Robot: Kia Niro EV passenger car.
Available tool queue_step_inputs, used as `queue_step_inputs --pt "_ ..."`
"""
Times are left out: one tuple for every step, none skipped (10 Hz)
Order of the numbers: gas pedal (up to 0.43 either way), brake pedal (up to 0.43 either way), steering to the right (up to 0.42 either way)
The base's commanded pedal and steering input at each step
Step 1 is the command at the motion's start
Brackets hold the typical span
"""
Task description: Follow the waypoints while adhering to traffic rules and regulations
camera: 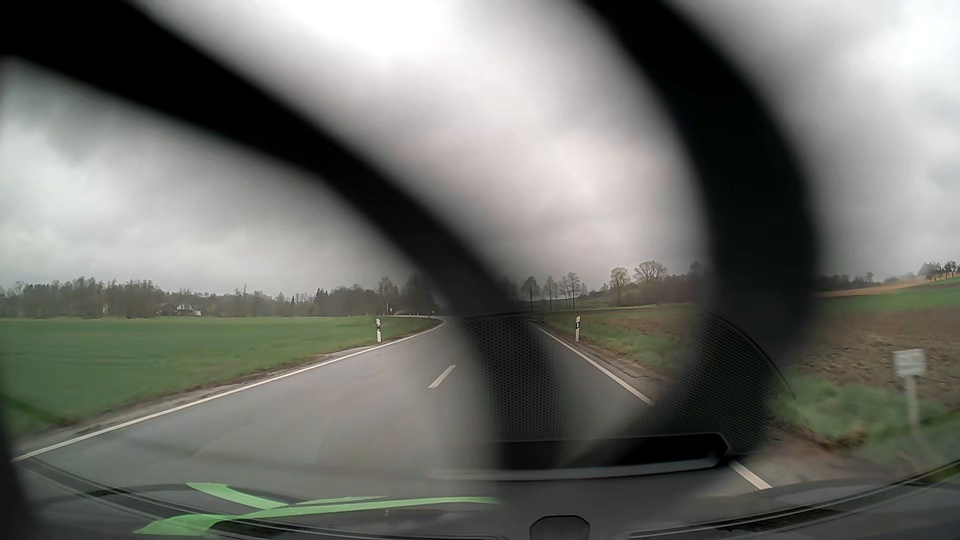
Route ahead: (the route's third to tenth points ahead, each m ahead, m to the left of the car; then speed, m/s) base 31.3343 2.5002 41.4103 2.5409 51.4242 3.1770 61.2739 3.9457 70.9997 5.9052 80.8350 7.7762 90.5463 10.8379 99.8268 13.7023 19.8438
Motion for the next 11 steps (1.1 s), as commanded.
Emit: queue_step_inputs --pt "0.087 0.0 -0.003" --pt "0.079 0.0 -0.003" --pt "0.079 0.0 -0.003" --pt "0.079 0.0 -0.003" --pt "0.079 0.0 -0.003" --pt "0.079 0.0 -0.004" --pt "0.079 0.0 -0.004" --pt "0.079 0.0 -0.004" --pt "0.079 0.0 -0.005" --pt "0.079 0.0 -0.006" --pt "0.079 0.0 -0.007"
